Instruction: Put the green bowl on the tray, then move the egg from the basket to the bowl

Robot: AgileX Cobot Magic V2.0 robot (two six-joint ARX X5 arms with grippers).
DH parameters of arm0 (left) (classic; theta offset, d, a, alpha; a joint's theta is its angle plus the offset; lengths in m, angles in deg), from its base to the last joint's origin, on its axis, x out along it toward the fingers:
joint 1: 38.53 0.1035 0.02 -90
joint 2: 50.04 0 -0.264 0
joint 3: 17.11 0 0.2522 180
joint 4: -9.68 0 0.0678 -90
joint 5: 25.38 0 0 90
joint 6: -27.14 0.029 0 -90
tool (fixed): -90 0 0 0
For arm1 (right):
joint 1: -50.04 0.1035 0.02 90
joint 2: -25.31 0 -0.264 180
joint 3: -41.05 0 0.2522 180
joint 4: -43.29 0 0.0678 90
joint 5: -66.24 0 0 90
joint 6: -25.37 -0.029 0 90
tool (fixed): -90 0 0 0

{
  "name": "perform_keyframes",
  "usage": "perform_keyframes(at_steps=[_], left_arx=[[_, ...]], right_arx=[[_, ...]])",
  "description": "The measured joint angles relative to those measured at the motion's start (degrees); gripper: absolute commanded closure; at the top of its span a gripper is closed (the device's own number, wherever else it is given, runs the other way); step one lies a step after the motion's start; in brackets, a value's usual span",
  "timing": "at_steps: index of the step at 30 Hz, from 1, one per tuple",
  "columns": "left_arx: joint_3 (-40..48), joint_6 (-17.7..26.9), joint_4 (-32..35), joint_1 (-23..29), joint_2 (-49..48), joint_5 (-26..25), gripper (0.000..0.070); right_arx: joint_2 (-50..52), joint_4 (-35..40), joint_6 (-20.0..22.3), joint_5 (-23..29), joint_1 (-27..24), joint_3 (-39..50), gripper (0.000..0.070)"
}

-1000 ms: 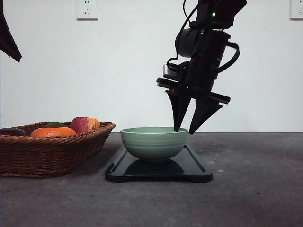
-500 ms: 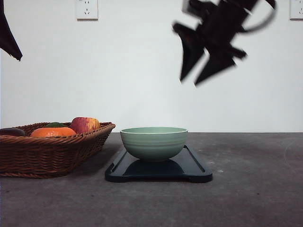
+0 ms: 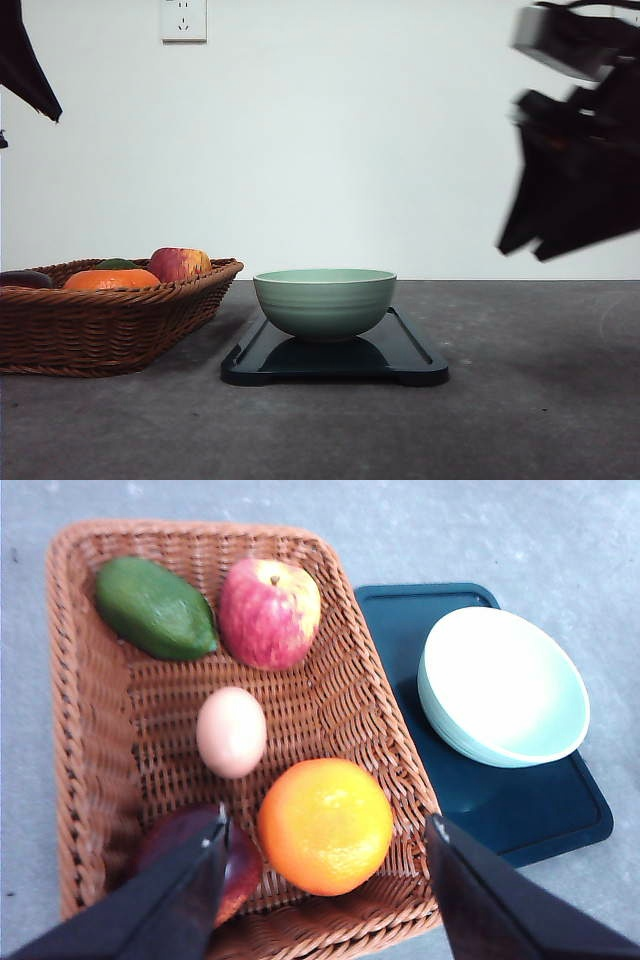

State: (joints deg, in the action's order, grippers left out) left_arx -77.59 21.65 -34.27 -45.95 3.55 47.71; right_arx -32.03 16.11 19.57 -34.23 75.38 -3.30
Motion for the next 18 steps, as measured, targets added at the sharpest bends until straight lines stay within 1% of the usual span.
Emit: perform_keyframes(at_steps=[2,6,8,14,18], left_arx=[[-0.97,-0.24,-0.05,-0.38,1.84,0.05,0.0190],[-4.79,-0.93,-0.08,-1.23,6.85,0.70,0.0209],[-7.47,-1.27,-0.80,-1.29,10.53,1.25,0.0235],[-17.42,-1.18,-7.23,-1.49,23.80,4.51,0.0232],[-24.26,0.27,-8.23,-1.51,32.02,5.24,0.0230]], right_arx=[[3.87,-0.30,0.00,-0.01,0.05,1.26,0.0450],[8.11,0.22,0.00,-0.01,0.07,1.29,0.0450],[8.59,1.11,0.00,0.01,0.07,1.29,0.0450],[8.61,2.83,0.00,-0.01,0.07,1.29,0.0450],[8.61,3.77,0.00,-0.01,0.07,1.29,0.0450]])
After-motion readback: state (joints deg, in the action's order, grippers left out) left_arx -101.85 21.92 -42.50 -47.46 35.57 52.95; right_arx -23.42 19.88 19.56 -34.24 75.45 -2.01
